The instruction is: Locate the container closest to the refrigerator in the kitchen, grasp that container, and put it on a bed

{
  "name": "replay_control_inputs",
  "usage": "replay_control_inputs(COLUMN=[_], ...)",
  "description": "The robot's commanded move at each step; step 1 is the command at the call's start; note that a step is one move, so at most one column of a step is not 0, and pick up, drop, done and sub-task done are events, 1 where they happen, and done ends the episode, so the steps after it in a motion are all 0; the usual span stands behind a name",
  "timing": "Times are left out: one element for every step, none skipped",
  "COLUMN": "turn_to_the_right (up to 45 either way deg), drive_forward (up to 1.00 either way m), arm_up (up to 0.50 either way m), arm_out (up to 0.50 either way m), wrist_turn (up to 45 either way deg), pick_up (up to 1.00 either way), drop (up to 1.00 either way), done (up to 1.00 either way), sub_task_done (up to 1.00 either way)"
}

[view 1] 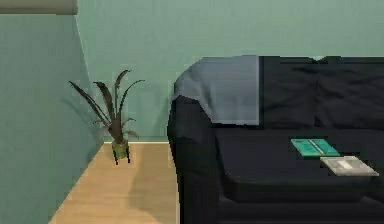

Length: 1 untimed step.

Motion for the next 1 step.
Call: replay_control_inputs(turn_to_the_right=[45.0], drive_forward=[0.00], arm_up=[0.00], arm_out=[0.00], wrist_turn=[0.0], pick_up=[0.00], drop=[0.00], done=[0.00], sub_task_done=[0.00])
